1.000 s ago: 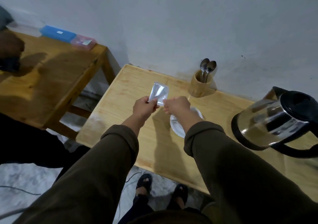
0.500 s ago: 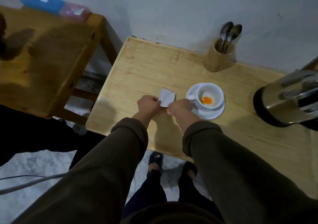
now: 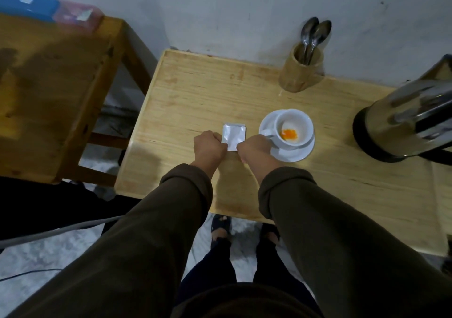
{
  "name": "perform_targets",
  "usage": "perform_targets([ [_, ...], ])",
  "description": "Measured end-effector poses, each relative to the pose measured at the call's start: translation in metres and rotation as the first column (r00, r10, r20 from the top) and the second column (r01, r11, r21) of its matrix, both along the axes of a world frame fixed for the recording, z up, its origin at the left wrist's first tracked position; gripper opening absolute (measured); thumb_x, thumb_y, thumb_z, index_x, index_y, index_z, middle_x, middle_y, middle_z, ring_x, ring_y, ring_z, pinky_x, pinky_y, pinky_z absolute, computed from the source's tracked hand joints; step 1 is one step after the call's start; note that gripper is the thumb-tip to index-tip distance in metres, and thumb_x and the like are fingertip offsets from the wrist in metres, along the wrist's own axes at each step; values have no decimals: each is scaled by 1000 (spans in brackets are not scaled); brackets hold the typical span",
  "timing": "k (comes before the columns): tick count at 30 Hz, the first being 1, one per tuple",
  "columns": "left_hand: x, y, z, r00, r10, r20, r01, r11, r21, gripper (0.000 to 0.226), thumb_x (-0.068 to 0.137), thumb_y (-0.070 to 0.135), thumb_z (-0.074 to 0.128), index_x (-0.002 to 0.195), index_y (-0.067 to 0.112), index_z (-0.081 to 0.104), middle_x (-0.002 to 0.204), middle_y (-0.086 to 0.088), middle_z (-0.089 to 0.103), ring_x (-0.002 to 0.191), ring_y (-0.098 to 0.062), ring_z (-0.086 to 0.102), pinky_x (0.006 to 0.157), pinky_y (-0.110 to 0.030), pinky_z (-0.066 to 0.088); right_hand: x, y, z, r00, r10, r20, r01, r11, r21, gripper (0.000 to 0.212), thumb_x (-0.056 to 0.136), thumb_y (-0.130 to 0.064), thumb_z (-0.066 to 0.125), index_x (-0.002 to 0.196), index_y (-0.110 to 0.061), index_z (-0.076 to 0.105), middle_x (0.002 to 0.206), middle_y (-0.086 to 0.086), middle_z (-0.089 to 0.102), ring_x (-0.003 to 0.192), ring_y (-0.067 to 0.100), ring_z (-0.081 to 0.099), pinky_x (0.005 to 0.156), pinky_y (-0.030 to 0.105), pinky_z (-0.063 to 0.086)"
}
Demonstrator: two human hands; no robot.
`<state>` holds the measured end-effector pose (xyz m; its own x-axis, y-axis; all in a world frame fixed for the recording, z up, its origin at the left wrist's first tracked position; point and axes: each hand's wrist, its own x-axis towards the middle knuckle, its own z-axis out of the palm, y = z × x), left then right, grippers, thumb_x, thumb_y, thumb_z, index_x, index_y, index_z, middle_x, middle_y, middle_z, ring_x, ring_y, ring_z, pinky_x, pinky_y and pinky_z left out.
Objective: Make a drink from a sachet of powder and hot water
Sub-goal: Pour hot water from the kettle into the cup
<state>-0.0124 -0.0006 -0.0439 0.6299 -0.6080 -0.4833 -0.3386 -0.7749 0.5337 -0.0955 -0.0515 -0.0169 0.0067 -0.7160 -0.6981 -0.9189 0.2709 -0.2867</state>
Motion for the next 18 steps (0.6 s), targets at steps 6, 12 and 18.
perform_targets([
  [6, 6, -3, 3, 1000, 5, -6, -5, 999, 38, 11, 84, 16, 54, 83, 6, 57, 85, -7, 59, 89, -27, 57, 64, -24, 35, -2, 5, 15, 980, 196, -45, -196, 981, 11, 25, 90, -9, 49, 68, -11, 38, 69, 5, 36, 78, 24, 49, 78, 24, 39],
  [12, 1, -17, 25, 998, -56, 35, 56, 998, 10, 30, 93, 18, 44, 108, -1, 62, 117, -18, 64, 110, -32, 58, 76, -26, 36, -9, -3, 58, 979, 182, 88, -181, 983, -25, 34, 90, -14, 52, 62, -16, 35, 66, 2, 39, 54, 16, 36, 60, 26, 42],
  [18, -39, -41, 53, 977, -209, 50, 213, 972, -102, 30, 92, 17, 45, 117, 9, 58, 125, -14, 60, 115, -30, 56, 81, -28, 41, -42, -38, 95, 947, -73, 314, 133, 976, -173, 16, 81, -10, 49, 74, -3, 62, 77, 16, 69, 76, 32, 67, 59, 26, 48],
])
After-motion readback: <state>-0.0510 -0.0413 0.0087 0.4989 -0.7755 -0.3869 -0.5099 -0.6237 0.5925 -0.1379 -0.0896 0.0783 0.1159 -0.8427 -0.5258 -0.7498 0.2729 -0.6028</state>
